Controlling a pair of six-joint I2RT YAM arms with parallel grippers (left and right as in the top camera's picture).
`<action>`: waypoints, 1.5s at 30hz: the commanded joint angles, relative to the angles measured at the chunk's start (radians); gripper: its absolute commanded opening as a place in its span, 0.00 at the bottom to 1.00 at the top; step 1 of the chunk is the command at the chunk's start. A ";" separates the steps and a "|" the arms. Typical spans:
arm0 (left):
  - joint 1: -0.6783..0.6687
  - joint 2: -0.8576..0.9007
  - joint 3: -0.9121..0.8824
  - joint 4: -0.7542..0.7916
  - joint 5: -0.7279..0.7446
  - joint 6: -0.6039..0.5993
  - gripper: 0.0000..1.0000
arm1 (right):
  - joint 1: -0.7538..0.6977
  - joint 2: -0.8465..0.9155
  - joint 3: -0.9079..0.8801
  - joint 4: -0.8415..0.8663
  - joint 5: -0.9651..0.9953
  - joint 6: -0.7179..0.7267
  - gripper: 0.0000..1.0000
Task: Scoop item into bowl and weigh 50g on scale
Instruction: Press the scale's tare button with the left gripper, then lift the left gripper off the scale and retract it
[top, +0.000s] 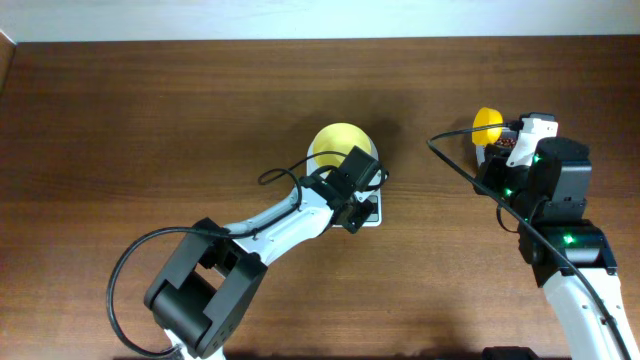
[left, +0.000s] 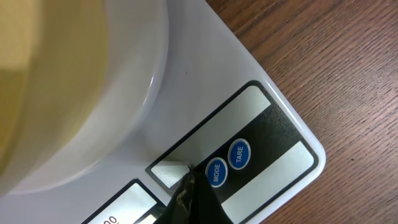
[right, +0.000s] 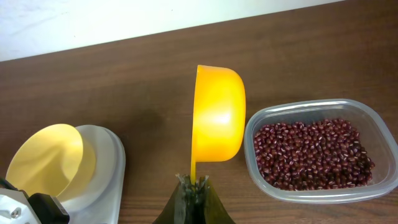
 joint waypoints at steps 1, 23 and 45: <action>-0.001 0.007 -0.010 0.004 -0.011 0.020 0.00 | -0.005 0.003 0.030 0.003 0.004 -0.010 0.04; -0.001 0.072 -0.011 0.005 -0.034 0.020 0.00 | -0.004 0.003 0.030 0.003 0.004 -0.002 0.04; -0.001 -0.335 0.009 -0.270 -0.035 0.020 0.04 | -0.004 0.003 0.030 0.008 0.004 -0.002 0.04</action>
